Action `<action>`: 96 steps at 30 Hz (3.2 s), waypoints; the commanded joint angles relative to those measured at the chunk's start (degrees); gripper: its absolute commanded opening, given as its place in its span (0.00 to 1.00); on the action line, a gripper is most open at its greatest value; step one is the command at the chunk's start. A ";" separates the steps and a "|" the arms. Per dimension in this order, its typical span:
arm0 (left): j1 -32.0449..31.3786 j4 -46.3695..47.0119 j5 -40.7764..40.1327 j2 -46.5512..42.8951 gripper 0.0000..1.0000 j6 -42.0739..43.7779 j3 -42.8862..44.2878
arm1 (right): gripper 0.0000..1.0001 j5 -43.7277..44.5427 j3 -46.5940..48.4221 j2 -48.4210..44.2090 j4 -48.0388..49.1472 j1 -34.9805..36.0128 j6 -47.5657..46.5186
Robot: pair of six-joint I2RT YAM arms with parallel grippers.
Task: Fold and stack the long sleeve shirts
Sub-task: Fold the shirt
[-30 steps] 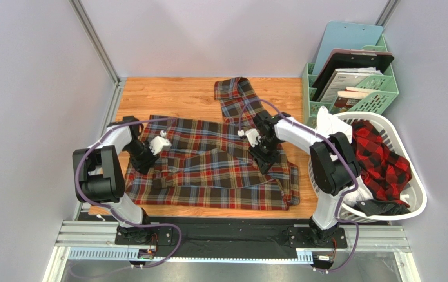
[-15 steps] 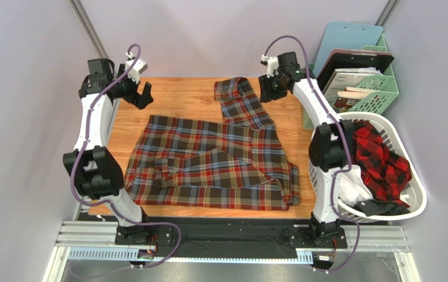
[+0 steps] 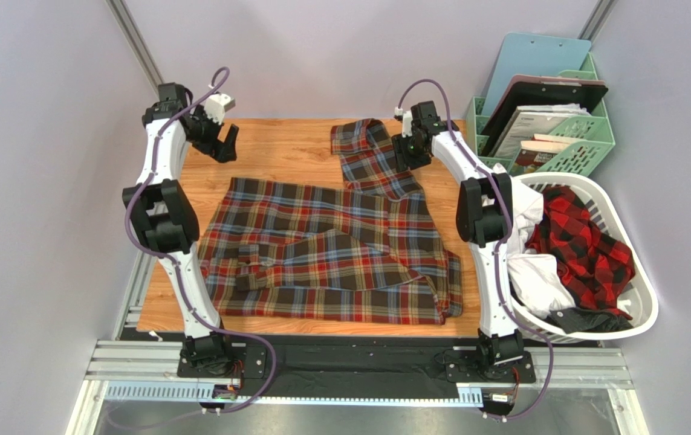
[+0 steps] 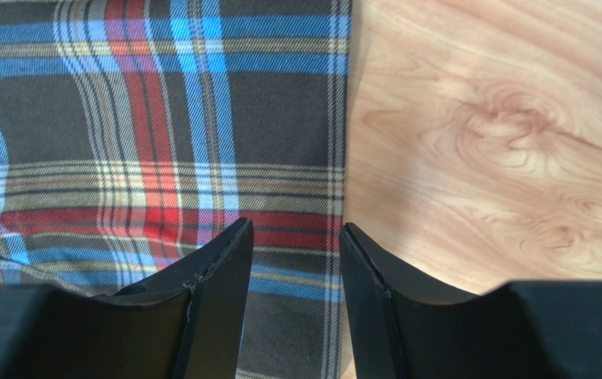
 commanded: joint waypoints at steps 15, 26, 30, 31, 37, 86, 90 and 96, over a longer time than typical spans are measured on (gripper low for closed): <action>-2.61 -5.12 -5.79 9.09 0.85 17.01 3.02 | 0.40 -0.85 6.52 4.47 -3.08 -0.19 -0.65; -2.69 -7.32 -3.07 9.62 0.79 20.35 3.11 | 0.00 -2.52 7.23 4.56 -4.14 -0.18 -1.97; -2.78 -8.28 -0.78 9.79 0.76 22.28 3.72 | 0.00 -2.69 6.35 3.33 -2.91 -0.18 -2.76; -2.78 -8.63 -0.52 10.05 0.75 22.72 3.99 | 0.00 -2.78 6.09 3.07 -2.82 -0.18 -2.85; -2.87 -8.99 -0.34 11.37 0.72 25.54 4.86 | 0.00 -2.87 4.68 1.66 -1.95 -0.18 -3.55; -1.64 -11.63 0.89 0.58 0.00 34.06 0.75 | 0.00 -4.45 1.79 -12.92 1.05 -0.36 -5.58; -0.76 -10.31 2.12 -4.26 0.00 36.34 -5.49 | 0.00 -6.03 -4.19 -19.67 1.04 -0.27 -5.75; 0.38 -10.92 3.61 -12.17 0.00 40.30 -14.02 | 0.00 -8.49 -12.79 -26.90 -0.18 -0.27 -5.67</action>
